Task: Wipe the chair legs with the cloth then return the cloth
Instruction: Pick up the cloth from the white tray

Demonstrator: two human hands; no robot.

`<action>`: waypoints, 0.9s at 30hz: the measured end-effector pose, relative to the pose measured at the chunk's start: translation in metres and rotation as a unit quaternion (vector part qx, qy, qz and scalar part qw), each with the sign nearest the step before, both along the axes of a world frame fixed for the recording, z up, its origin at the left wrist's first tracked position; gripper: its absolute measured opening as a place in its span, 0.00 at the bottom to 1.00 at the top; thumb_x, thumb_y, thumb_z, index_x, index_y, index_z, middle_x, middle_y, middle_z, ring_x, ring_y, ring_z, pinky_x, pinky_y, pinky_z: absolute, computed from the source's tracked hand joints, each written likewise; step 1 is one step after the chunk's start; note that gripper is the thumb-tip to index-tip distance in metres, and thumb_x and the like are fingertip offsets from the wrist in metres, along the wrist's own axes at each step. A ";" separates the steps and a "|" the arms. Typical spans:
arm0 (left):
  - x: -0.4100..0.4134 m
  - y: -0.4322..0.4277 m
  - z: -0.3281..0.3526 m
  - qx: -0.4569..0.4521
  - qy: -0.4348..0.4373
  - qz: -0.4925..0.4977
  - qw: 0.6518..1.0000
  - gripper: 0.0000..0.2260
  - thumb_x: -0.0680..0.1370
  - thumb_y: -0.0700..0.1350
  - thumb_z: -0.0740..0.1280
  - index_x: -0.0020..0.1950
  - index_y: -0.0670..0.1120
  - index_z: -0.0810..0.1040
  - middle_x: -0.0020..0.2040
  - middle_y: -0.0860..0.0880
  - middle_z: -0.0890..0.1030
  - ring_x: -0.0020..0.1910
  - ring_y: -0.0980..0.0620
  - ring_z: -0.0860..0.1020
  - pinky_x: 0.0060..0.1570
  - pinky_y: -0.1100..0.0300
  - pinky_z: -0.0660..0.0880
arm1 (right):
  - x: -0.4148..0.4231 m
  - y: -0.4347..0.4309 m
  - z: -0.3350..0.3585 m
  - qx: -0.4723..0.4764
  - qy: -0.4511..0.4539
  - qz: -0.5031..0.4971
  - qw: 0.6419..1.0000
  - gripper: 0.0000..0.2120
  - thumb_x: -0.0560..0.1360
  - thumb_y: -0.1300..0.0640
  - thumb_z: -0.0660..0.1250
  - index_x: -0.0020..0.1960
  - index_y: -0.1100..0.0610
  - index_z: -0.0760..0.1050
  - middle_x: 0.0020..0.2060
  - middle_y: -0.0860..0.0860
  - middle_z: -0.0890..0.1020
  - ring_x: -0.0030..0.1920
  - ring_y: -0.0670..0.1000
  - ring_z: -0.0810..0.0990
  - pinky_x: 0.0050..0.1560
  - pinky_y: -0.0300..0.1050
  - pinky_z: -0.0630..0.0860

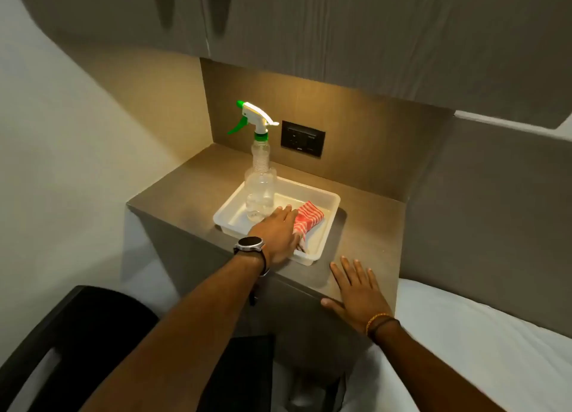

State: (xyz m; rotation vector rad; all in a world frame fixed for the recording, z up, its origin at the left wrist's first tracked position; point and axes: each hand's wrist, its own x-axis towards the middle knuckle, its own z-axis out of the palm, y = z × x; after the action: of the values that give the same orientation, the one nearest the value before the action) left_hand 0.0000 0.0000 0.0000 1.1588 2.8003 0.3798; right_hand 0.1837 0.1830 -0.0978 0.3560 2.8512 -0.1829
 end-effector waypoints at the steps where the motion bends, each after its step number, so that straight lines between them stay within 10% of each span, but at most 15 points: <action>1: -0.007 0.010 -0.004 -0.007 -0.019 -0.001 1.000 0.29 0.83 0.55 0.58 0.82 0.48 0.55 0.83 0.45 0.59 0.81 0.43 0.60 0.76 0.43 0.64 | -0.002 0.001 -0.005 0.015 -0.002 0.011 1.000 0.48 0.77 0.21 0.45 0.87 0.46 0.40 0.88 0.54 0.44 0.87 0.61 0.42 0.84 0.64 0.42; 9: -0.040 0.065 -0.029 -0.069 -0.104 0.033 0.992 0.28 0.82 0.49 0.60 0.80 0.43 0.59 0.79 0.41 0.66 0.74 0.39 0.70 0.72 0.42 0.69 | -0.005 0.007 -0.013 0.051 0.016 0.044 0.998 0.51 0.74 0.19 0.36 0.87 0.48 0.41 0.88 0.54 0.45 0.87 0.62 0.43 0.83 0.66 0.39; 15: -0.028 0.073 -0.037 -0.133 -0.013 0.045 0.990 0.34 0.77 0.40 0.72 0.79 0.37 0.59 0.72 0.36 0.74 0.64 0.36 0.79 0.64 0.44 0.77 | -0.005 0.007 -0.015 0.050 0.032 0.045 0.997 0.49 0.76 0.19 0.40 0.87 0.49 0.48 0.87 0.55 0.52 0.86 0.63 0.50 0.82 0.68 0.44; 22: -0.017 0.021 0.011 0.040 0.067 0.043 0.996 0.26 0.75 0.33 0.67 0.73 0.45 0.68 0.66 0.42 0.80 0.51 0.37 0.83 0.41 0.47 0.80 | -0.002 0.006 -0.013 0.045 0.036 0.035 0.998 0.49 0.74 0.18 0.37 0.86 0.46 0.40 0.88 0.52 0.47 0.87 0.60 0.45 0.84 0.66 0.42; 27: 0.022 -0.063 0.024 0.143 0.052 0.069 0.986 0.27 0.77 0.39 0.62 0.75 0.54 0.68 0.67 0.48 0.81 0.55 0.38 0.83 0.47 0.45 0.81 | -0.001 -0.001 -0.007 0.061 0.059 0.037 0.996 0.49 0.75 0.20 0.43 0.87 0.48 0.45 0.88 0.54 0.50 0.87 0.61 0.49 0.84 0.67 0.49</action>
State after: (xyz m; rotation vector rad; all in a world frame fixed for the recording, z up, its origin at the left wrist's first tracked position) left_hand 0.0218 -0.0626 0.0241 1.0602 3.0012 0.7772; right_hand 0.1826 0.1815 -0.1048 0.2707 2.9952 -0.0172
